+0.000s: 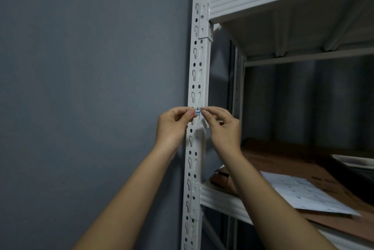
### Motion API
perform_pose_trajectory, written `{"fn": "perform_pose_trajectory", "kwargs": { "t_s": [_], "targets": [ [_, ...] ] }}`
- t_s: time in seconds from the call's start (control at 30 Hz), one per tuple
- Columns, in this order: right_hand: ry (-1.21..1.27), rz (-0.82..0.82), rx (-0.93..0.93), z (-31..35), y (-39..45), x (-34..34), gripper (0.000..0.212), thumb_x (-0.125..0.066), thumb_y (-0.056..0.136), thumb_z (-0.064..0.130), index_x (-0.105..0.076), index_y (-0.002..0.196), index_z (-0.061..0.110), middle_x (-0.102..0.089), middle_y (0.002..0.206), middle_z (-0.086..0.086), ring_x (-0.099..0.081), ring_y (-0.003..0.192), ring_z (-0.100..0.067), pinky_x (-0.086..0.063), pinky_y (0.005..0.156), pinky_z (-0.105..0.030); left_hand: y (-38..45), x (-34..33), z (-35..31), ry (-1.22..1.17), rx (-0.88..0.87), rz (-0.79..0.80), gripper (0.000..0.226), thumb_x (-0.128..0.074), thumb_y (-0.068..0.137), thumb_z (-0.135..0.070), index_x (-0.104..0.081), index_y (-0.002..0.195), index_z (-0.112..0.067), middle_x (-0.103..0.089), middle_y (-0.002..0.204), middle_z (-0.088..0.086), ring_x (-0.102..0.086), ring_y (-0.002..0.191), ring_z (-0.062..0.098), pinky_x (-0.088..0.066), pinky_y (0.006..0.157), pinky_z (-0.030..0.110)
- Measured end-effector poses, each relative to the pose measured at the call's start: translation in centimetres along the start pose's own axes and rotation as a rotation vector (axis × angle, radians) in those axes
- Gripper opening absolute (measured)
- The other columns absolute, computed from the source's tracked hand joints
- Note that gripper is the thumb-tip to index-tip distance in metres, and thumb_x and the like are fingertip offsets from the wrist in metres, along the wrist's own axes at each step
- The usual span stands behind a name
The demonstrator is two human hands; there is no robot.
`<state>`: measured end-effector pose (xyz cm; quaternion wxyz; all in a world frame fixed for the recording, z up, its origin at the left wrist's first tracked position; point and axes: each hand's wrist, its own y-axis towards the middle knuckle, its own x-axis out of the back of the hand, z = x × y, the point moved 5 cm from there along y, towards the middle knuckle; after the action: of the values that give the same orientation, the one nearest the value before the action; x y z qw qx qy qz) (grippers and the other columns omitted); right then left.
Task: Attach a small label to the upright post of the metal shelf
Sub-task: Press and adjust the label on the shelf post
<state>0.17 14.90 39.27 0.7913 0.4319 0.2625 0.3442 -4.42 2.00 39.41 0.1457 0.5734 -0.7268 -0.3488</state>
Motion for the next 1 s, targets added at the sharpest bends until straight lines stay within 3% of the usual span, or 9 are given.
{"fn": "perform_pose_trajectory", "kwargs": {
  "t_s": [0.1,0.2,0.43,0.53,0.73,0.87,1.0],
  "targets": [
    [0.095,0.040,-0.035,1.0,-0.8,-0.2,0.020,-0.069,0.084,0.006,-0.072,0.083,0.026,-0.069,0.089,0.007,-0.062,0.081,0.004,-0.046,0.073,-0.010,-0.8,0.2,-0.7,-0.085,0.015,-0.008,0.013,-0.067,0.085,-0.007,-0.064,0.097,-0.011,-0.070,0.079,0.001,-0.064,0.065,-0.003,-0.044,0.057,0.006],
    [0.106,0.043,-0.039,1.6,-1.5,-0.3,0.016,-0.069,0.084,0.005,-0.073,0.087,0.020,-0.071,0.092,-0.001,-0.064,0.084,0.003,-0.047,0.075,-0.010,-1.3,0.6,-1.2,-0.103,0.019,-0.054,0.019,-0.070,0.082,-0.008,-0.063,0.097,-0.016,-0.071,0.077,-0.002,-0.066,0.067,-0.001,-0.045,0.058,0.006],
    [-0.021,0.003,0.077,3.0,-1.9,-0.2,0.011,-0.075,0.079,0.009,-0.077,0.089,0.013,-0.068,0.085,0.005,-0.064,0.082,-0.003,-0.047,0.069,-0.012,-2.1,1.0,-1.7,-0.035,-0.001,-0.102,0.016,-0.070,0.083,-0.014,-0.067,0.099,-0.017,-0.073,0.079,-0.004,-0.068,0.073,0.001,-0.044,0.060,0.006],
    [-0.093,-0.024,0.165,3.7,-2.2,-0.1,0.010,-0.077,0.077,0.012,-0.077,0.087,0.015,-0.065,0.081,0.014,-0.064,0.079,-0.005,-0.050,0.071,-0.021,-2.4,0.9,-2.0,-0.013,-0.020,-0.093,0.018,-0.067,0.086,-0.012,-0.066,0.103,-0.017,-0.073,0.083,-0.001,-0.068,0.074,-0.002,-0.044,0.060,0.005],
    [-0.183,-0.010,0.241,3.8,-2.3,-0.3,0.012,-0.076,0.079,0.016,-0.077,0.091,0.017,-0.065,0.085,0.009,-0.064,0.085,-0.021,-0.053,0.072,-0.042,-2.6,0.9,-2.4,0.022,-0.015,-0.047,0.023,-0.062,0.089,-0.010,-0.064,0.111,-0.018,-0.072,0.085,0.001,-0.066,0.073,-0.007,-0.047,0.064,0.005],
    [-0.339,0.026,0.368,3.8,-2.1,-0.4,0.010,-0.075,0.079,0.019,-0.077,0.088,0.015,-0.067,0.084,0.005,-0.061,0.082,-0.021,-0.052,0.065,-0.037,-2.5,1.3,-2.2,0.239,-0.007,0.002,0.029,-0.058,0.090,-0.016,-0.061,0.117,-0.026,-0.073,0.084,-0.006,-0.066,0.085,-0.002,-0.049,0.079,0.017],
    [-0.574,0.238,0.464,3.4,-1.8,-0.8,0.009,-0.073,0.080,0.009,-0.077,0.086,0.015,-0.070,0.083,0.002,-0.063,0.079,-0.021,-0.053,0.066,-0.040,-2.8,1.4,-2.2,0.738,-0.152,0.098,0.041,-0.045,0.092,-0.020,-0.050,0.132,-0.030,-0.072,0.087,0.001,-0.064,0.094,0.017,-0.050,0.087,0.035]
  ]
}}
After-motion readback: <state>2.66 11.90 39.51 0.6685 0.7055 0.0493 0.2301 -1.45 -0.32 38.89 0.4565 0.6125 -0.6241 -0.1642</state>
